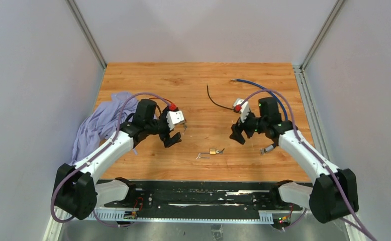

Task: Lock with the key
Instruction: Pick up the lock from the center of the board.

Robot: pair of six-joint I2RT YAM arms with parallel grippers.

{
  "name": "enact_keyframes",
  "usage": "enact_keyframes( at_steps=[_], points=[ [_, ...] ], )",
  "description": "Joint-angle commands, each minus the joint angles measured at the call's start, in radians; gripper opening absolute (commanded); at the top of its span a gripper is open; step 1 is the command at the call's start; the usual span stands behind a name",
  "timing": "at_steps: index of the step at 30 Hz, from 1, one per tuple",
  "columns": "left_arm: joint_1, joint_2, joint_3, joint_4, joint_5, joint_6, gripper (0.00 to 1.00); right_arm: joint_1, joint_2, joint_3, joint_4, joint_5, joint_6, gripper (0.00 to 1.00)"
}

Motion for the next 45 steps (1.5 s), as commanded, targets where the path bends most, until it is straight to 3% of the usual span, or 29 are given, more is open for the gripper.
enact_keyframes(
  at_steps=[1,7,13,22,28,36,45],
  points=[
    [-0.006,0.004,-0.033,0.066,0.005,-0.019,0.98,0.157,0.097,-0.013,0.005,0.000,-0.076,0.82],
    [-0.006,-0.044,-0.053,0.089,-0.070,-0.055,0.98,0.318,0.242,0.023,0.008,0.033,-0.119,0.79],
    [0.002,-0.063,-0.046,0.103,-0.161,-0.080,0.98,0.392,0.365,0.063,-0.008,0.072,-0.179,0.77],
    [0.094,-0.085,-0.044,0.120,-0.143,-0.126,0.98,0.475,0.443,0.102,-0.020,0.179,-0.195,0.74],
    [0.097,-0.104,-0.038,0.110,-0.137,-0.127,0.98,0.525,0.519,0.154,-0.066,0.262,-0.217,0.70],
    [0.097,-0.096,-0.043,0.117,-0.136,-0.126,0.98,0.568,0.558,0.163,-0.083,0.333,-0.228,0.57],
    [0.098,-0.086,-0.038,0.113,-0.134,-0.125,0.98,0.569,0.538,0.137,-0.083,0.345,-0.253,0.32]
  ],
)
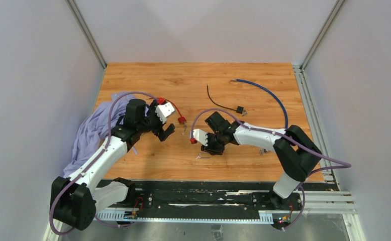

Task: Lock with the key
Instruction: Pick up the lock from the center of the board.

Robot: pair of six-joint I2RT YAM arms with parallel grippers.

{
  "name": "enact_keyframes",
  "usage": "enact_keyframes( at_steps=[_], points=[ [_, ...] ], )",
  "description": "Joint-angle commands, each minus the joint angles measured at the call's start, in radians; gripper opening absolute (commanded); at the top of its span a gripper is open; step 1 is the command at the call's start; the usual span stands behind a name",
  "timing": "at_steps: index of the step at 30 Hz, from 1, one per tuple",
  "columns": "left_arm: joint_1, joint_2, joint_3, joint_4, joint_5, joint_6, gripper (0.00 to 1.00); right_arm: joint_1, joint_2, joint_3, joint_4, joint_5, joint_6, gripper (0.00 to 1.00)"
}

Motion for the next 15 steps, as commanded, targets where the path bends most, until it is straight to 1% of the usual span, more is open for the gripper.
enact_keyframes(
  at_steps=[1,9,15],
  points=[
    [0.005,0.003,0.013,0.021,0.007,-0.003,0.98,0.016,0.000,-0.021,-0.036,0.049,-0.033,0.29],
    [0.005,0.025,0.008,0.051,0.004,-0.035,0.98,0.008,-0.075,-0.052,0.022,0.065,-0.022,0.02],
    [0.004,0.075,0.008,0.084,0.077,-0.088,0.98,0.003,-0.171,-0.093,0.096,0.097,-0.012,0.01]
  ],
)
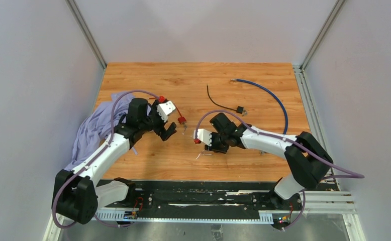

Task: Lock with the key
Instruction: Pick up the lock from the center of the board.

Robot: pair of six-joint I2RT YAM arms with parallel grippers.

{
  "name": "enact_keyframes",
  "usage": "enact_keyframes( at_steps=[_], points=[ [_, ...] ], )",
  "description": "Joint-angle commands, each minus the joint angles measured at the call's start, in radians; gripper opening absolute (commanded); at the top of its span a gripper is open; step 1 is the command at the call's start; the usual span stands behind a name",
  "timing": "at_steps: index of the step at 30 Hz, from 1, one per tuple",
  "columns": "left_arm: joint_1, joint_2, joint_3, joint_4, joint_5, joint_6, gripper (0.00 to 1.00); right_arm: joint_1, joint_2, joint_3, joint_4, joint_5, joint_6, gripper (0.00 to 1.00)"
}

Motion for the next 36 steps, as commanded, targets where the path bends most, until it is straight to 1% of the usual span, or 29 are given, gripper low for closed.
enact_keyframes(
  at_steps=[1,5,8,15,18,21,23,25,30,36],
  points=[
    [0.004,0.035,0.010,0.053,0.087,-0.052,0.98,0.004,-0.092,-0.034,0.078,0.037,0.003,0.01],
    [-0.004,0.078,0.017,0.096,0.149,-0.105,0.98,0.004,-0.147,-0.056,0.122,0.055,0.008,0.01],
    [-0.022,0.131,0.047,0.093,0.217,-0.124,1.00,0.004,-0.188,-0.062,0.135,0.062,0.005,0.01],
    [-0.104,0.281,0.155,0.051,0.396,-0.131,0.91,0.004,-0.303,-0.052,0.133,0.109,-0.023,0.01],
    [-0.132,0.324,0.181,0.072,0.457,-0.162,0.90,0.004,-0.343,-0.047,0.127,0.128,-0.029,0.01],
    [-0.156,0.347,0.179,0.160,0.486,-0.226,0.89,0.004,-0.367,-0.044,0.124,0.133,-0.026,0.01],
    [-0.173,0.361,0.184,0.190,0.492,-0.248,0.87,0.005,-0.376,-0.038,0.122,0.130,-0.021,0.01],
    [-0.191,0.374,0.197,0.194,0.493,-0.235,0.84,0.004,-0.383,-0.031,0.111,0.115,-0.015,0.01],
    [-0.209,0.390,0.211,0.219,0.460,-0.213,0.79,0.004,-0.378,-0.008,0.067,0.056,0.007,0.01],
    [-0.228,0.394,0.203,0.219,0.441,-0.121,0.72,0.004,-0.370,0.000,0.057,0.039,0.018,0.01]
  ],
)
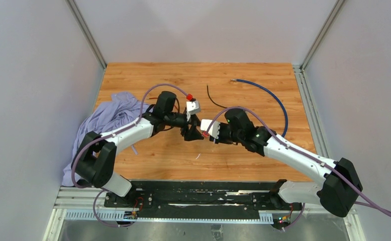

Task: Lock with the key
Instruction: Pick up the lock from the center of the board, then lock the lock.

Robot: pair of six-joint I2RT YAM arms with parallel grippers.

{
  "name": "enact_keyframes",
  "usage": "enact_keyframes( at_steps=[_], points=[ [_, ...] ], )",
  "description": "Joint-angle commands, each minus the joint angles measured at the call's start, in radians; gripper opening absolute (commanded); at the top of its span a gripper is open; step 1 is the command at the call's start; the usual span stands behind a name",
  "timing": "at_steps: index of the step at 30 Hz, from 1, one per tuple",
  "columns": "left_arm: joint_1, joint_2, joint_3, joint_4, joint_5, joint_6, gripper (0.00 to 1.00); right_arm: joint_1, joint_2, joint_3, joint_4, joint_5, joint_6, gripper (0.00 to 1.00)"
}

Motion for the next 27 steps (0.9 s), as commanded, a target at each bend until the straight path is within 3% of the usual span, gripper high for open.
enact_keyframes(
  at_steps=[1,7,16,22,27],
  points=[
    [-0.021,0.011,0.019,0.033,-0.003,0.085,0.72,0.005,-0.005,0.038,-0.010,-0.030,0.023,0.01],
    [-0.035,0.016,0.003,0.033,0.022,0.220,0.66,0.003,0.005,0.054,-0.034,-0.068,0.034,0.01],
    [-0.046,0.020,-0.008,0.034,0.062,0.228,0.64,-0.009,0.009,0.060,-0.035,-0.059,0.042,0.01],
    [-0.059,0.026,-0.017,0.035,0.059,0.233,0.55,-0.018,0.012,0.064,-0.033,-0.052,0.044,0.01],
    [-0.060,0.039,-0.010,-0.007,0.072,0.249,0.59,-0.026,0.009,0.065,-0.033,-0.052,0.048,0.01]
  ],
)
